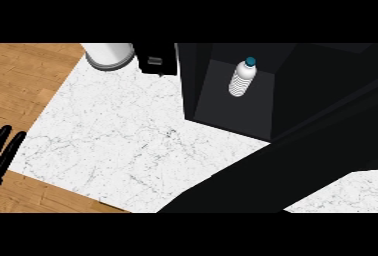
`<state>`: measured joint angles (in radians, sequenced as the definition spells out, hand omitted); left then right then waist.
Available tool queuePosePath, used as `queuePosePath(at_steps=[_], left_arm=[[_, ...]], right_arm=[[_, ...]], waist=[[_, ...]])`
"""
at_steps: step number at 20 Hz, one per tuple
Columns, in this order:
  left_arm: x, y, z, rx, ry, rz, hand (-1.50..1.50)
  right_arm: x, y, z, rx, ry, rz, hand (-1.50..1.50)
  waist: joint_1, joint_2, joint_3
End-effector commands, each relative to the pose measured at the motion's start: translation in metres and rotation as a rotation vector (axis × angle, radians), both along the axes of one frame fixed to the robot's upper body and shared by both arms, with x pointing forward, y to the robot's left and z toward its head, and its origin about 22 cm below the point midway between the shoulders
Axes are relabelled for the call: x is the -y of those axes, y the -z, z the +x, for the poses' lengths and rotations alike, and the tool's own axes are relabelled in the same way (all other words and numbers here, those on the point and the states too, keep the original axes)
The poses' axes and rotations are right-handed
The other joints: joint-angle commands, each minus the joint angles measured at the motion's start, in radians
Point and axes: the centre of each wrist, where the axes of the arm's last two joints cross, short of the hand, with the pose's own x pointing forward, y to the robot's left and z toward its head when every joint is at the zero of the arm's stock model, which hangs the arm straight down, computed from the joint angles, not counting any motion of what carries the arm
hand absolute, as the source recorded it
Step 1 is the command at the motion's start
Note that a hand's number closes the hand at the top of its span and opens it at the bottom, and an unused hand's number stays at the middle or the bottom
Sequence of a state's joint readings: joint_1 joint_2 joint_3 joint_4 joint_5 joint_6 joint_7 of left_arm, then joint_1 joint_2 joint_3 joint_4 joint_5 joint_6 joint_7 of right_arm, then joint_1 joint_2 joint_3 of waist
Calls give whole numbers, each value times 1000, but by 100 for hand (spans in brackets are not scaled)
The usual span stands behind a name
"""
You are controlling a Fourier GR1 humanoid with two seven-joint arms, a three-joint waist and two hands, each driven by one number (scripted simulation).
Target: Pick up the bottled water, place it into the cabinet and close the cabinet
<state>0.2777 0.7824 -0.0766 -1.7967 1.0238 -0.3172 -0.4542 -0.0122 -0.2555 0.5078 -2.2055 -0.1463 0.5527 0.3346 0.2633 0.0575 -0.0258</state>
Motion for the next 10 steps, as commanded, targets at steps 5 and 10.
queuePosePath(at_steps=[5, 10], left_arm=[[-7, 0, 1, 1, -25, -8, -150], [-9, 4, -1, -14, -48, -4, -150]], right_arm=[[-32, 0, 60, -79, 224, 4, 150], [-50, -16, 100, -86, 423, 52, 150]], waist=[[-18, -7, 12], [-38, -13, 17]])
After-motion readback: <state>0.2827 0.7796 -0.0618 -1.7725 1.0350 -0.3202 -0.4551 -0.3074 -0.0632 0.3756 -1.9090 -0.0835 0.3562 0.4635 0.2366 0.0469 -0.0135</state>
